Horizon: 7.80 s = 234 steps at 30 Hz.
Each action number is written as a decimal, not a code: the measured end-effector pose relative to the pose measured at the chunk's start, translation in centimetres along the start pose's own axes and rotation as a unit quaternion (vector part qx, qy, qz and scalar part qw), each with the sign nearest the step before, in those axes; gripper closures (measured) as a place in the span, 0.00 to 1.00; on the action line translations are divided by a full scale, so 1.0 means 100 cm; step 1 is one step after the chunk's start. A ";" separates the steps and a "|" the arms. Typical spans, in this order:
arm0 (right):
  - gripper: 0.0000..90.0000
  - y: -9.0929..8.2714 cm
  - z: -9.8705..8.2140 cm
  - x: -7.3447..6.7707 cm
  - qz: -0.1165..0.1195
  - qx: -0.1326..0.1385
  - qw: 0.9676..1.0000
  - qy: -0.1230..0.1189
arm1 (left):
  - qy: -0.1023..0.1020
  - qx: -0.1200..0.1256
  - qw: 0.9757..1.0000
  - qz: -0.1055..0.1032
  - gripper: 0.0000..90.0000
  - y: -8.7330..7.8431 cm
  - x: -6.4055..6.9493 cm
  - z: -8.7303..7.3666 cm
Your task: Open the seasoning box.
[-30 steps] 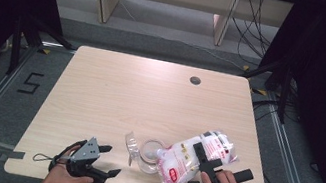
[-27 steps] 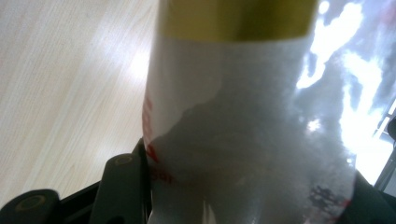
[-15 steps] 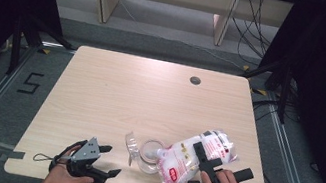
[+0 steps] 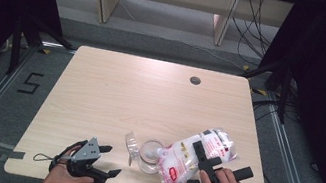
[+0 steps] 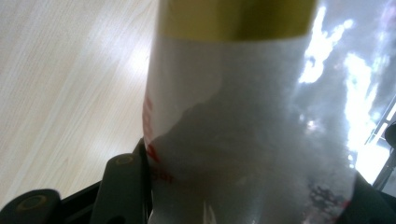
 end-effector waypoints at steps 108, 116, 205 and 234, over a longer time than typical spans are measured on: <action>0.59 0.002 -0.002 -0.001 0.019 0.000 0.999 -0.025 | 0.001 0.000 1.000 -0.004 0.21 0.000 0.000 0.001; 0.60 0.001 -0.003 0.001 0.022 -0.004 0.999 -0.030 | 0.001 0.000 1.000 -0.003 0.21 0.000 0.000 0.001; 0.61 -0.002 -0.001 0.006 0.026 -0.007 0.998 -0.053 | 0.002 0.000 1.000 -0.003 0.21 -0.001 0.000 0.001; 0.62 -0.002 -0.001 0.006 0.026 -0.006 0.998 -0.053 | 0.015 -0.009 1.000 -0.002 0.21 -0.002 -0.002 0.000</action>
Point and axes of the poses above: each handheld gripper's, and its own axes: y roughly forward along the jaws, z roughly out of its top, x roughly to its right, the point moved 8 cm from there along y, roughly forward along the jaws, and after that the axes turned 15 degrees about x, right-handed, at the moved point
